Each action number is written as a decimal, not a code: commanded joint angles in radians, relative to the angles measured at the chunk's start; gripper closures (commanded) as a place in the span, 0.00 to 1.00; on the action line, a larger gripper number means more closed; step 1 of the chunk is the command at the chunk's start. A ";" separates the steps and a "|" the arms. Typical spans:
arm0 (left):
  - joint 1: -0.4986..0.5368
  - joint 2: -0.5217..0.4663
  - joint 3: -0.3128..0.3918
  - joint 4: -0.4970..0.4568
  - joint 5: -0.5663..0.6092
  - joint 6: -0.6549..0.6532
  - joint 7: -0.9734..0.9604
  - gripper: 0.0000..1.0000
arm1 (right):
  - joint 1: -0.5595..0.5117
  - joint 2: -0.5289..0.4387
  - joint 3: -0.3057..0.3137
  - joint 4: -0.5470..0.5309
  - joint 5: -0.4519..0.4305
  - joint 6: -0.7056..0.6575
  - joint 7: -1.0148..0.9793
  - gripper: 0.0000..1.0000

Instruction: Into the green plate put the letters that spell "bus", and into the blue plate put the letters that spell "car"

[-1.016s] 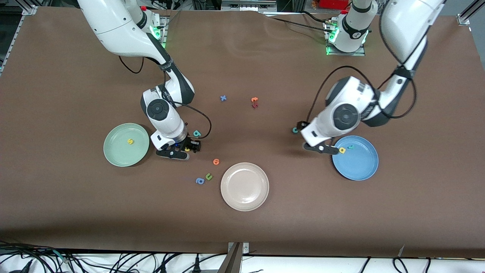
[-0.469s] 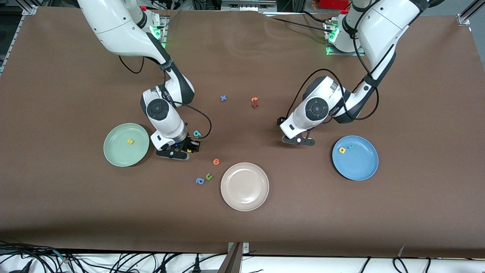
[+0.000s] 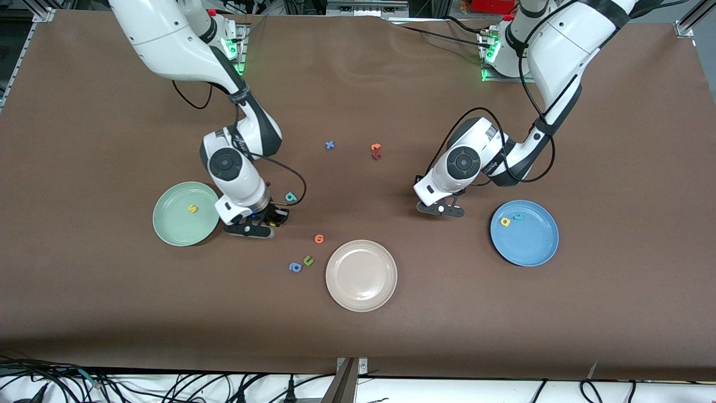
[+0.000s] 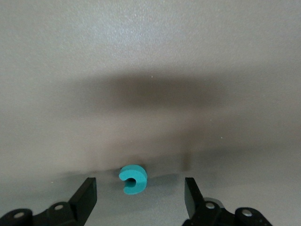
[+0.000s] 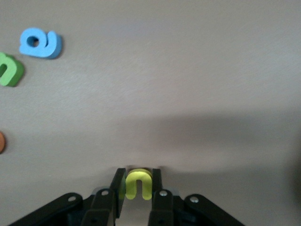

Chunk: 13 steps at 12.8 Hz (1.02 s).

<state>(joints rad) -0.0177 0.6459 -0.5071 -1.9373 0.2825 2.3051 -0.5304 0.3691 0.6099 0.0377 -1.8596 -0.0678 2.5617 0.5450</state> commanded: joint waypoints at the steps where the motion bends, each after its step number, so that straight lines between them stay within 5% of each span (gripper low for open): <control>1: 0.013 -0.003 -0.005 -0.019 0.041 0.016 -0.026 0.44 | -0.056 -0.081 0.004 -0.009 -0.003 -0.102 -0.129 0.83; 2: 0.015 -0.005 -0.005 -0.019 0.041 0.016 -0.026 0.67 | -0.079 -0.094 0.004 -0.010 -0.004 -0.119 -0.176 0.83; 4: 0.015 -0.009 -0.005 -0.017 0.041 0.011 -0.028 0.90 | -0.131 -0.108 0.004 -0.019 -0.004 -0.127 -0.285 0.83; 7: 0.024 -0.041 -0.005 -0.008 0.041 -0.027 -0.026 0.94 | -0.217 -0.117 -0.001 -0.045 -0.004 -0.127 -0.458 0.83; 11: 0.087 -0.129 -0.011 0.113 0.038 -0.274 0.051 0.94 | -0.228 -0.104 -0.085 -0.056 -0.004 -0.126 -0.606 0.82; 13: 0.142 -0.126 -0.007 0.165 0.037 -0.334 0.177 0.94 | -0.230 -0.095 -0.111 -0.056 -0.004 -0.123 -0.632 0.73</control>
<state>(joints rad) 0.0766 0.5231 -0.5087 -1.8085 0.2841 2.0243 -0.4452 0.1400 0.5217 -0.0579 -1.9025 -0.0678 2.4408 -0.0540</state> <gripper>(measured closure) 0.771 0.740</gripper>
